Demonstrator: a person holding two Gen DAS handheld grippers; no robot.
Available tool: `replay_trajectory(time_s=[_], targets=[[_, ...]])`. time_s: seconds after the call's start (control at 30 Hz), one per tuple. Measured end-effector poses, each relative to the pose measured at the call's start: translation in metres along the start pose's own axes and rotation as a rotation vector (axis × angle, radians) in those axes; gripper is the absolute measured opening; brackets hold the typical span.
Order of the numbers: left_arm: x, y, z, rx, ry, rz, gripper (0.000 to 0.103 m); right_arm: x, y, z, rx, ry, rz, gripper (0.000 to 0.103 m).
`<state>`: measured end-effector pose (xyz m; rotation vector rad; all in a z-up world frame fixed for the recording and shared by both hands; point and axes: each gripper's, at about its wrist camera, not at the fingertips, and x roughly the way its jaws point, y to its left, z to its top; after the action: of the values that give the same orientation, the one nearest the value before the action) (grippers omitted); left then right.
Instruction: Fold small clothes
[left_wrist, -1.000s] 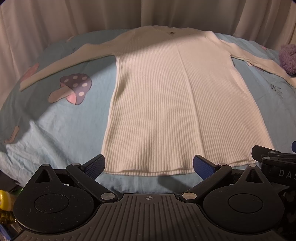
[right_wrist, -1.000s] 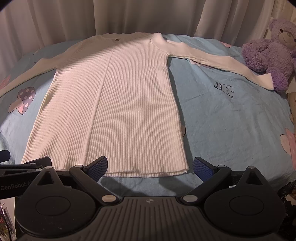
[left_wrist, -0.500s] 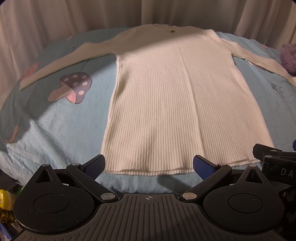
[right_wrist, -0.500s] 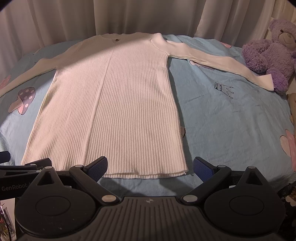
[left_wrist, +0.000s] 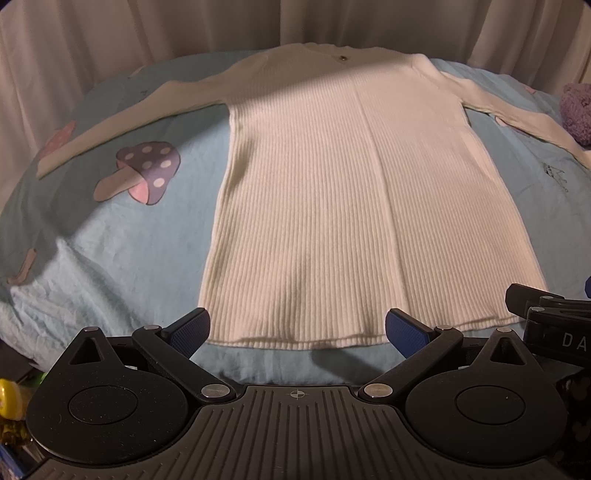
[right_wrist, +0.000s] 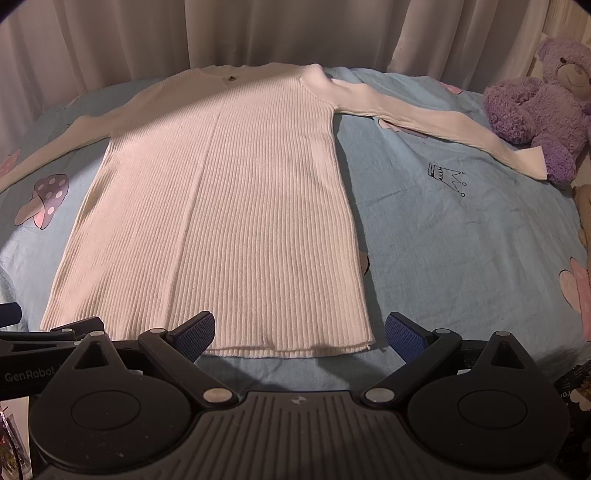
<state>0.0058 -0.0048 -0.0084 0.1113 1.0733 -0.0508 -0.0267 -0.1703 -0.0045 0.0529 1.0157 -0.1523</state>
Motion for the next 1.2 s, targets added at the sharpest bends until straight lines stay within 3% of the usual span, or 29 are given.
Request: replay_trajectory(time_s=[1.2], targets=[[0.0024, 0.0003, 0.0011, 0.003, 0.014, -0.002, 0.103, 0.0003, -0.0030, -0.0014, 0.011, 0.000, 0.003, 0.099]])
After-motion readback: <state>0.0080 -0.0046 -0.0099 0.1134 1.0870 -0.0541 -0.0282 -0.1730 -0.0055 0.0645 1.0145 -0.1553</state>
